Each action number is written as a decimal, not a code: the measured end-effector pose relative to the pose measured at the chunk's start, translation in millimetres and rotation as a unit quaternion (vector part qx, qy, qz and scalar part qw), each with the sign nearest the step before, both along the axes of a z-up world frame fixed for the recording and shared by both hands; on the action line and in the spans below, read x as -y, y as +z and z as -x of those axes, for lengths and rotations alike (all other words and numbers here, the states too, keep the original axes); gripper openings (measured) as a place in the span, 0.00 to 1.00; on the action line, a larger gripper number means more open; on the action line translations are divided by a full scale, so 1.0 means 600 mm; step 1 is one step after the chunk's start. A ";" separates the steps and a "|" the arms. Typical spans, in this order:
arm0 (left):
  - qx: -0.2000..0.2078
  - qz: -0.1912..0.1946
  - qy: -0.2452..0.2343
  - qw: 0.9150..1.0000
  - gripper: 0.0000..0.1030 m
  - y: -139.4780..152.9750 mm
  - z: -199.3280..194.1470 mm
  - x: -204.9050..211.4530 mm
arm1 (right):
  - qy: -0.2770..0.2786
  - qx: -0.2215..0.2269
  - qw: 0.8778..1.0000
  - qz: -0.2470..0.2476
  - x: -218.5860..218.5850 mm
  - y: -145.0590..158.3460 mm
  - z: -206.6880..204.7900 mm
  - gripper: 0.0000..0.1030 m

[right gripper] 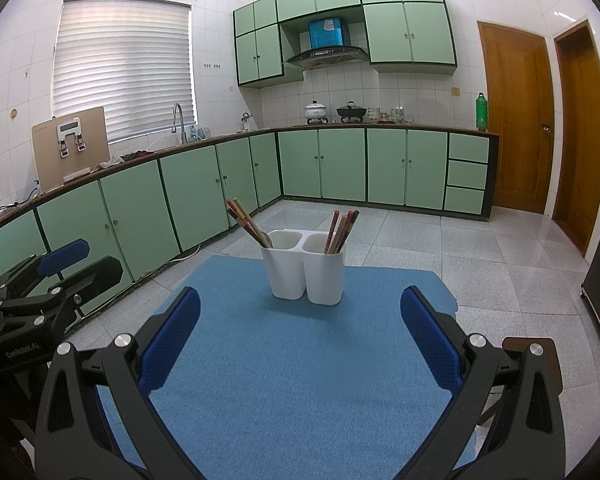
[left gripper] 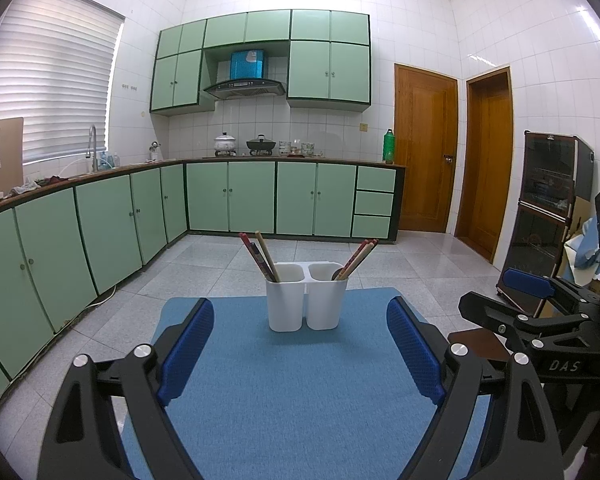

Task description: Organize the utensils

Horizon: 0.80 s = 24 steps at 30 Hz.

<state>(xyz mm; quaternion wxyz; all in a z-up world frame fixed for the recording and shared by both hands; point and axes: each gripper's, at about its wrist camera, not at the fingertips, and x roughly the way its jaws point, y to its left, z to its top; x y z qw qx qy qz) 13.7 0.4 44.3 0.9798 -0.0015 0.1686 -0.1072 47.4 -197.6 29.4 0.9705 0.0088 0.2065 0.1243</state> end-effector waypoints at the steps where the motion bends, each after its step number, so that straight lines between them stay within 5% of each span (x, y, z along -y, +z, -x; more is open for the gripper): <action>1: 0.000 0.001 -0.001 1.000 0.84 0.000 0.001 0.000 | 0.000 -0.001 1.000 0.000 0.000 -0.002 -0.001 0.94; 24: -0.006 0.000 0.001 1.000 0.84 0.001 -0.004 0.003 | -0.004 -0.007 1.000 -0.001 0.006 -0.017 -0.004 0.94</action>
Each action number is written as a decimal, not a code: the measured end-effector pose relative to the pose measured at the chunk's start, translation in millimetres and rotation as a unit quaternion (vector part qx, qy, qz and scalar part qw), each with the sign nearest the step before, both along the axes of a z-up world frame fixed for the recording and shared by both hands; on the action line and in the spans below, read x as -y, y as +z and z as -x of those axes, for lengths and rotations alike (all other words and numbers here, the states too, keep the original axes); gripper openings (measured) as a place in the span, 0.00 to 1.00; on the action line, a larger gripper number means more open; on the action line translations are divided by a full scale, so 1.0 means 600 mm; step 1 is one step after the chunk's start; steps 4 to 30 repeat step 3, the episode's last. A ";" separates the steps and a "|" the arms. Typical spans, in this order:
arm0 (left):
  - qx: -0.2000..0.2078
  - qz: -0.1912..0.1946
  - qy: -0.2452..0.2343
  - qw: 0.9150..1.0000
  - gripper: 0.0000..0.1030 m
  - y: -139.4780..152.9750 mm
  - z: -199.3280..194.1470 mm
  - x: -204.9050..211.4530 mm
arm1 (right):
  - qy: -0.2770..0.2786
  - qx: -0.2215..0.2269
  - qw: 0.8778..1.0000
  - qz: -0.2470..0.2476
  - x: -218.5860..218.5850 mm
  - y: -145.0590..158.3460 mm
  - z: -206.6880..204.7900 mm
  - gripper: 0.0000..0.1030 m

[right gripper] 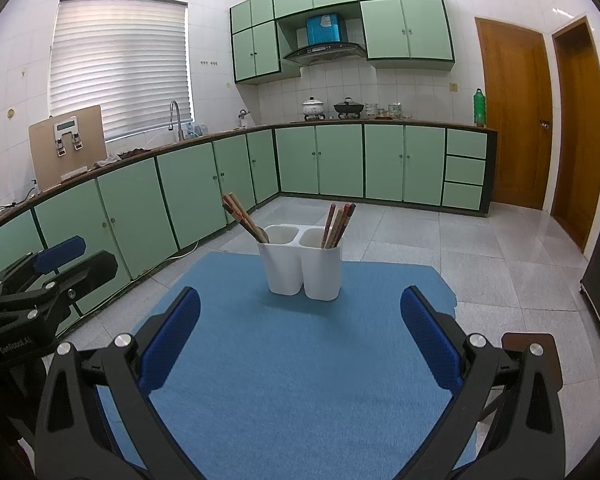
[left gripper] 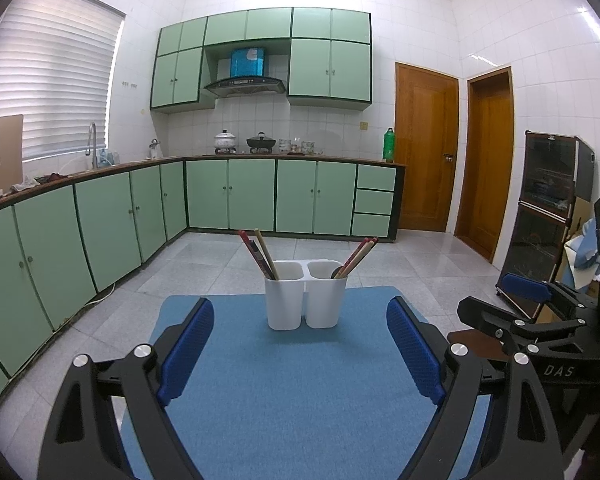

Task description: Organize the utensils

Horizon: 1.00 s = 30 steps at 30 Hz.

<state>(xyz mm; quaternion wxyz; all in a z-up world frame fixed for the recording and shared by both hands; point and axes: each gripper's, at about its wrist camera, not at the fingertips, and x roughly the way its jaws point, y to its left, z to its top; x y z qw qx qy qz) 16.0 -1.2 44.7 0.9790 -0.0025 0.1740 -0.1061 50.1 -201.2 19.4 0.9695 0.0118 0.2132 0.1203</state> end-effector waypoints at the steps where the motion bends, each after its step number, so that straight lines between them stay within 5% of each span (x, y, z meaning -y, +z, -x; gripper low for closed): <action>1: -0.001 0.000 0.000 1.000 0.84 -0.001 0.000 0.000 | 0.000 -0.001 1.000 0.000 0.001 -0.001 0.000 0.94; 30: -0.002 0.001 0.001 1.000 0.84 -0.001 0.000 -0.001 | -0.001 -0.002 1.000 0.000 -0.001 -0.002 -0.001 0.94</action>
